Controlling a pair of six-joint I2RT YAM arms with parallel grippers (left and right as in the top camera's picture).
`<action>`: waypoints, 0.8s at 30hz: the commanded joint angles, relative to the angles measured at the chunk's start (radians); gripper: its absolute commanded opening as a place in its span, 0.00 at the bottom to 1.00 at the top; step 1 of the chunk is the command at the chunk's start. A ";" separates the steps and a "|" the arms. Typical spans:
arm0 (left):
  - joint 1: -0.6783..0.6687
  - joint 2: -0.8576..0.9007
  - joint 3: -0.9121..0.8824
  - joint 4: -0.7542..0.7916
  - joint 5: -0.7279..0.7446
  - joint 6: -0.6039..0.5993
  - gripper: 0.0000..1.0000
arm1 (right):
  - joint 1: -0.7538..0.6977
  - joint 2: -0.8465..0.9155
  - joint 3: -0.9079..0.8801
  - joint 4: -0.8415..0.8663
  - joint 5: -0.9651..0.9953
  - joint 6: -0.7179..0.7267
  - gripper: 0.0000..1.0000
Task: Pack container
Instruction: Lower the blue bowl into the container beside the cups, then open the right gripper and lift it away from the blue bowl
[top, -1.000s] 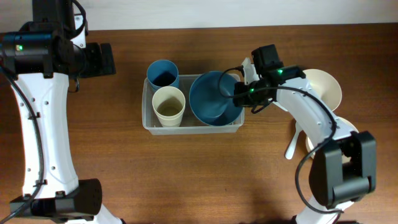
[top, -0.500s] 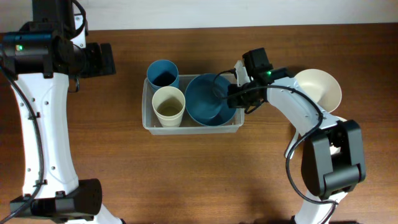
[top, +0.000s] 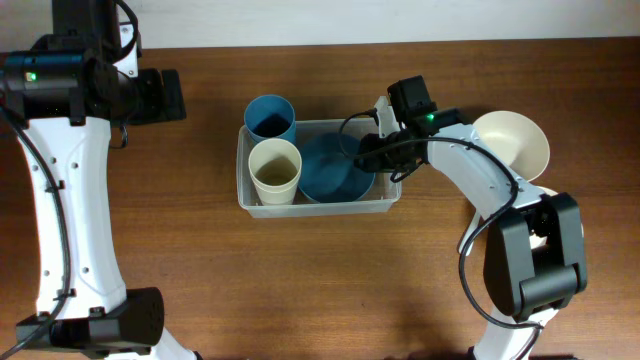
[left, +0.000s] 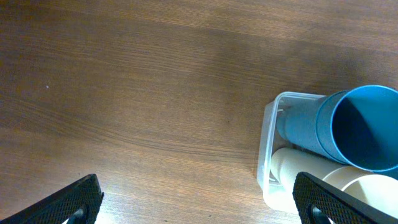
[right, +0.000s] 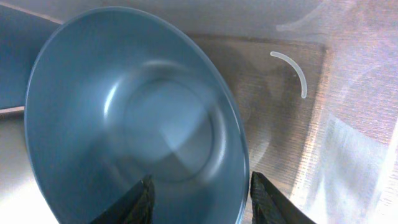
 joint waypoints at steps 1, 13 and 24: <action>0.004 -0.002 -0.001 0.000 -0.010 -0.006 1.00 | 0.003 0.007 0.015 0.000 0.008 -0.005 0.44; 0.004 -0.002 -0.001 0.000 -0.010 -0.006 1.00 | 0.003 0.006 0.209 -0.153 -0.028 -0.052 0.44; 0.004 -0.002 -0.001 0.000 -0.010 -0.006 1.00 | 0.000 0.003 0.397 -0.323 -0.018 -0.082 0.53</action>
